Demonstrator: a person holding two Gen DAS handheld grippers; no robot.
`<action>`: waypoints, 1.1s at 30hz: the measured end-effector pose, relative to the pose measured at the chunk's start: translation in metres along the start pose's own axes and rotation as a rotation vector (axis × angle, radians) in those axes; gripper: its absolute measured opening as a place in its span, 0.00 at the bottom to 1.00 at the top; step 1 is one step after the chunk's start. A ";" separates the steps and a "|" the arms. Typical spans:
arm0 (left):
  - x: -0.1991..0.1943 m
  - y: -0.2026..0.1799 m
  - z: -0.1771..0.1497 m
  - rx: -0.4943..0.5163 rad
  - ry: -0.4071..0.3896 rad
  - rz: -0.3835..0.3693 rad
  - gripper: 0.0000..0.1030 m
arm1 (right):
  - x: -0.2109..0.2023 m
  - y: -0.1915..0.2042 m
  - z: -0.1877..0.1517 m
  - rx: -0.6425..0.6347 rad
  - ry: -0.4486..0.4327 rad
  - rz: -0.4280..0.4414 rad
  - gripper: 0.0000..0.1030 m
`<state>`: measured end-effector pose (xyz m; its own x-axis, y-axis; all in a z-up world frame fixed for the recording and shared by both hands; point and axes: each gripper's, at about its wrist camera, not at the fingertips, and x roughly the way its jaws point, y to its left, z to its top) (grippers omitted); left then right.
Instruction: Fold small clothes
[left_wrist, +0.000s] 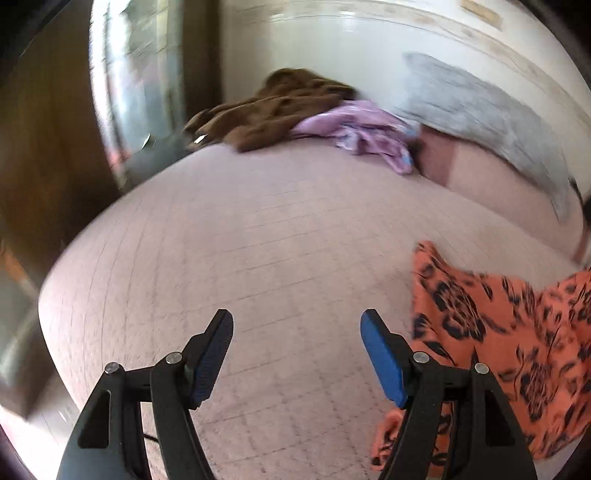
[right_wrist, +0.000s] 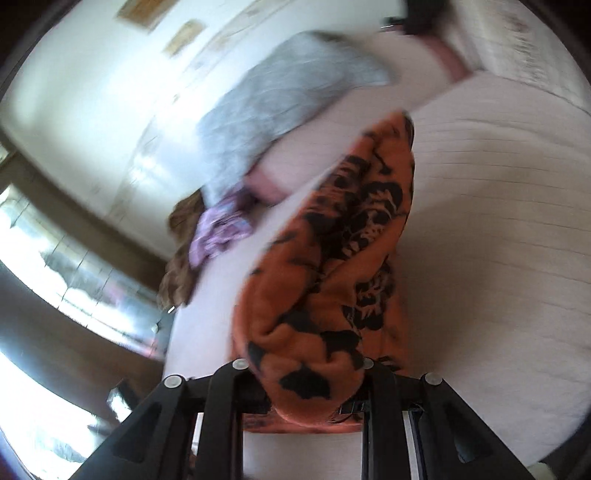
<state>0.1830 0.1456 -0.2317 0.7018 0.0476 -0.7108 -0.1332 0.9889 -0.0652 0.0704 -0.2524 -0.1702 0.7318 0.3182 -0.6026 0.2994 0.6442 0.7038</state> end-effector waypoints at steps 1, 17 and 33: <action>-0.001 0.009 0.001 -0.042 -0.004 0.011 0.71 | 0.009 0.015 -0.003 -0.019 0.014 0.017 0.22; -0.028 0.040 -0.005 -0.029 -0.156 -0.106 0.71 | 0.129 0.074 -0.077 0.062 0.345 0.282 0.64; -0.002 -0.104 -0.058 0.430 0.083 -0.167 0.82 | 0.113 -0.020 -0.053 -0.128 0.323 -0.030 0.20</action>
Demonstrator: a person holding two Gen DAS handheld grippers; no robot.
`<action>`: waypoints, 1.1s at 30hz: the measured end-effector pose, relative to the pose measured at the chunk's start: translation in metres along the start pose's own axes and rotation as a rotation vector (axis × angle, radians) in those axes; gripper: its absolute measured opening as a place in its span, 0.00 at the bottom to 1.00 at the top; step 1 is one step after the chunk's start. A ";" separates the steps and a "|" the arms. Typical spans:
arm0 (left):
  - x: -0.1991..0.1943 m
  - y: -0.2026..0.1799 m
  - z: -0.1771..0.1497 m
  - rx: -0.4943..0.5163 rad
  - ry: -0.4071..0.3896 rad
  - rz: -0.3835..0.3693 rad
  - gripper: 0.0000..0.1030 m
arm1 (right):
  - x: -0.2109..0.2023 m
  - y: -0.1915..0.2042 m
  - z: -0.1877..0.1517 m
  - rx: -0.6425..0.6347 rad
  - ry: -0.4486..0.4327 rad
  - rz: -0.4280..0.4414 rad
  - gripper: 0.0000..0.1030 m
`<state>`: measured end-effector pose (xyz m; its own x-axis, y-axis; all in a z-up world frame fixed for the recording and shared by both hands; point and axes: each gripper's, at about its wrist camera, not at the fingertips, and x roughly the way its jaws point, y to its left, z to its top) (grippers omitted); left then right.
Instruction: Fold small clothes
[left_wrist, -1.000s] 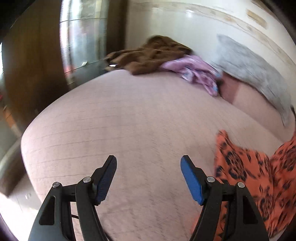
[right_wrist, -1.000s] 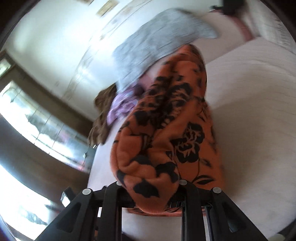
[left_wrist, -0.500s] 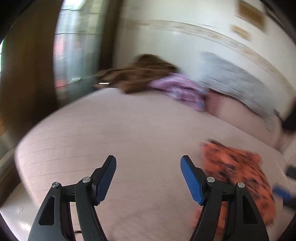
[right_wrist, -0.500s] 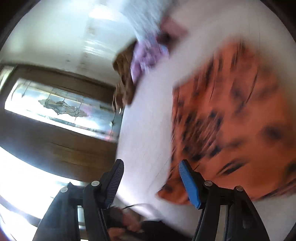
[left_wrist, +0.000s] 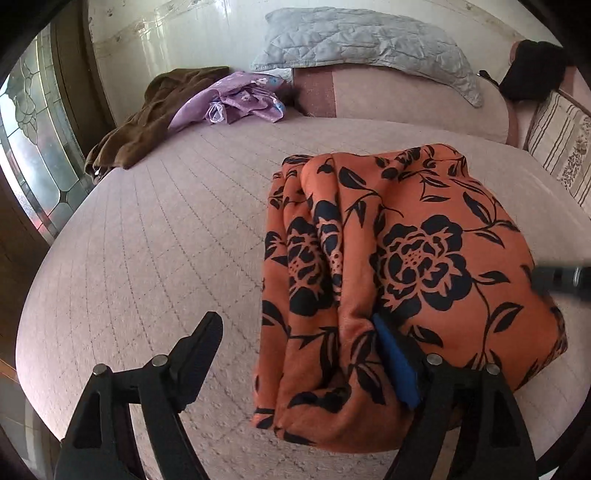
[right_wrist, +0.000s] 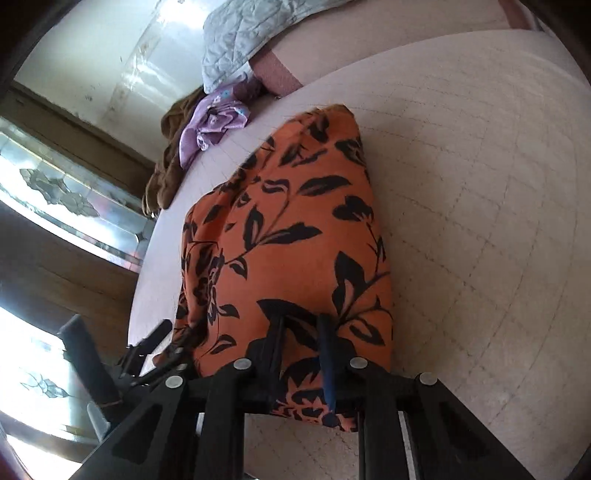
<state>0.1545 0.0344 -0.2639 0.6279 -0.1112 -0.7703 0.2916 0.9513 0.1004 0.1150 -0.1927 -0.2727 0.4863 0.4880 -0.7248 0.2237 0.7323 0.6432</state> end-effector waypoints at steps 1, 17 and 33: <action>0.000 0.001 0.001 -0.012 0.005 -0.006 0.82 | -0.003 0.006 0.007 -0.017 -0.009 -0.001 0.24; 0.032 0.024 0.002 -0.230 0.087 -0.092 1.00 | 0.124 0.005 0.146 0.117 0.091 -0.137 0.24; 0.004 -0.003 0.010 0.075 -0.046 0.179 1.00 | 0.164 0.097 0.121 -0.122 0.257 0.011 0.24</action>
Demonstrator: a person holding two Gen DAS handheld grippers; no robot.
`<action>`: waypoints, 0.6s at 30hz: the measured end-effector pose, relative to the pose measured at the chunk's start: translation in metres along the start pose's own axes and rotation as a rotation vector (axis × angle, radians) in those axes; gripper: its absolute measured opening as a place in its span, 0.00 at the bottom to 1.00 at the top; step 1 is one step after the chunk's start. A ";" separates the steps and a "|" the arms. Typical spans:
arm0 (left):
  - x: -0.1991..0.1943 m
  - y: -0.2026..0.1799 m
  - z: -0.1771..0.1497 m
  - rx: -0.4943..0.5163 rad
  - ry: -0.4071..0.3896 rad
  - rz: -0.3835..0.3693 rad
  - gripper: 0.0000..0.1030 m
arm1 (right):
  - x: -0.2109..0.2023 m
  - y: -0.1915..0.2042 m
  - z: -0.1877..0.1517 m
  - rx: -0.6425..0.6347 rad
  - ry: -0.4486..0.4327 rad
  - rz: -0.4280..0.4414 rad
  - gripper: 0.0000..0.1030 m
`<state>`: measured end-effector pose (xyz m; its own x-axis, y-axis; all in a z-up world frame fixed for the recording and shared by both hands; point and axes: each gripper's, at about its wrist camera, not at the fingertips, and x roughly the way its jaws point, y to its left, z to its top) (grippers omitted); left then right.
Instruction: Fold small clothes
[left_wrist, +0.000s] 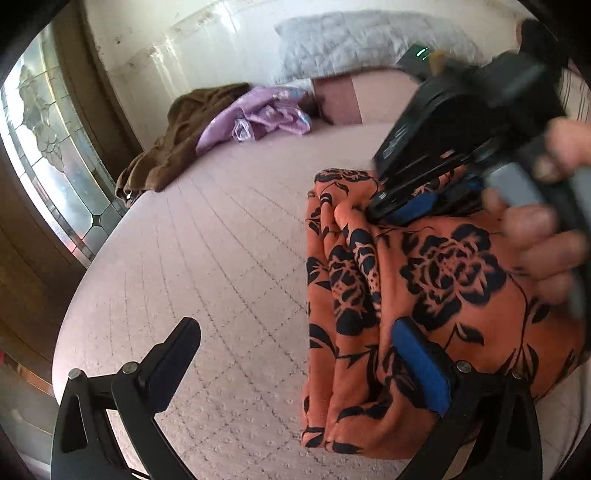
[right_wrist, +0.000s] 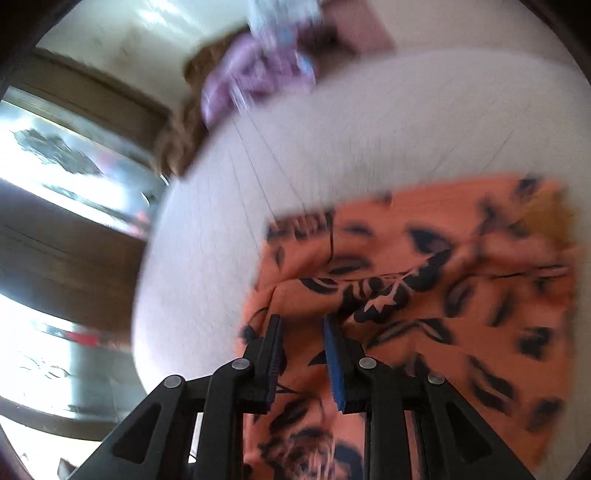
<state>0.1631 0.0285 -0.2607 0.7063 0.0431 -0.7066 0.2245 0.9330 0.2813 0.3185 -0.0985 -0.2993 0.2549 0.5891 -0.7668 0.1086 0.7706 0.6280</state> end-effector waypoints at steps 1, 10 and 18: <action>0.001 -0.001 0.002 0.010 -0.009 0.001 1.00 | 0.017 -0.005 0.004 0.017 0.020 -0.017 0.24; 0.012 0.002 0.008 -0.003 0.015 -0.041 1.00 | -0.043 -0.018 -0.011 0.036 -0.065 0.071 0.25; 0.009 0.000 0.004 -0.013 0.018 -0.039 1.00 | -0.133 -0.034 -0.095 -0.076 -0.156 -0.040 0.25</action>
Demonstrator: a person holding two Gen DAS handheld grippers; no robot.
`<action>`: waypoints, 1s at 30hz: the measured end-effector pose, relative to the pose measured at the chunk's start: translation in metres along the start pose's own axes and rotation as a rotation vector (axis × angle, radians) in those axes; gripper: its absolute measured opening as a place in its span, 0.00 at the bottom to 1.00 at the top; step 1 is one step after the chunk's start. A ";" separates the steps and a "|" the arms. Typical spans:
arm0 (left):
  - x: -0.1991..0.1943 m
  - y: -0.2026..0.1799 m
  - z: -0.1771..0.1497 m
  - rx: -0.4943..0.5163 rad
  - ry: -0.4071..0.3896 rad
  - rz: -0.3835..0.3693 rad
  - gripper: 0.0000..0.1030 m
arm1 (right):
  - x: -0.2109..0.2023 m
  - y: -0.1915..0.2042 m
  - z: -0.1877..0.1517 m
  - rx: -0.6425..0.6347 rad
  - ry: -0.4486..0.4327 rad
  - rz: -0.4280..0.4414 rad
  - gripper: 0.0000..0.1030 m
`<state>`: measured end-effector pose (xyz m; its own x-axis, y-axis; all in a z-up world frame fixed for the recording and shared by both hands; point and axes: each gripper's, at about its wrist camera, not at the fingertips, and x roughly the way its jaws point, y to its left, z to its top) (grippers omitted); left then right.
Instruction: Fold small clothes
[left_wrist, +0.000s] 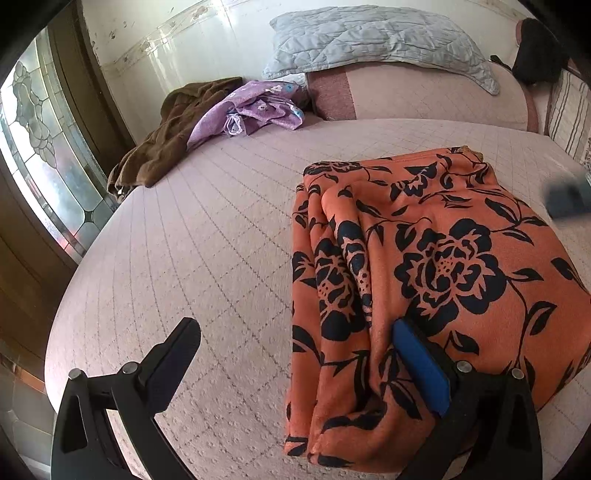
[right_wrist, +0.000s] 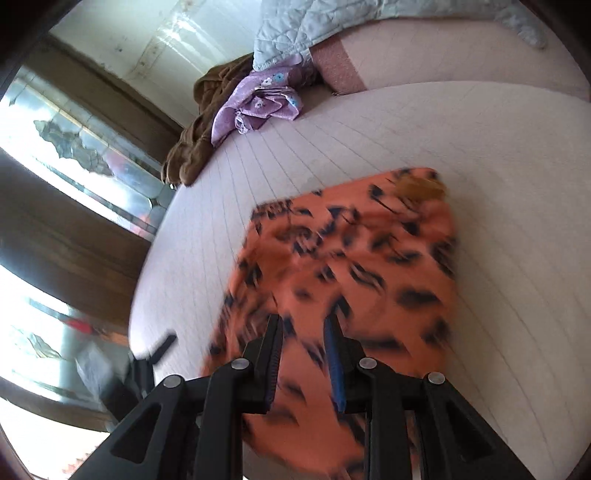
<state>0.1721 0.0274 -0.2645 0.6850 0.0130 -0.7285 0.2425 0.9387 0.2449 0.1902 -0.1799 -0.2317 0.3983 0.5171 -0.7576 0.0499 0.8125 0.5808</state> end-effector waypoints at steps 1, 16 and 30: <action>0.000 0.000 -0.001 -0.001 0.000 0.000 1.00 | 0.000 -0.001 -0.008 -0.009 0.007 -0.017 0.25; 0.001 -0.003 -0.010 0.001 -0.031 0.025 1.00 | 0.020 -0.021 -0.075 -0.106 -0.076 -0.057 0.26; -0.021 -0.031 -0.028 0.083 -0.075 0.097 1.00 | -0.007 -0.067 -0.094 -0.014 -0.061 0.061 0.29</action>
<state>0.1308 0.0072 -0.2742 0.7568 0.0734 -0.6495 0.2266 0.9026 0.3661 0.0978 -0.2129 -0.2931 0.4553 0.5490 -0.7009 0.0112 0.7837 0.6211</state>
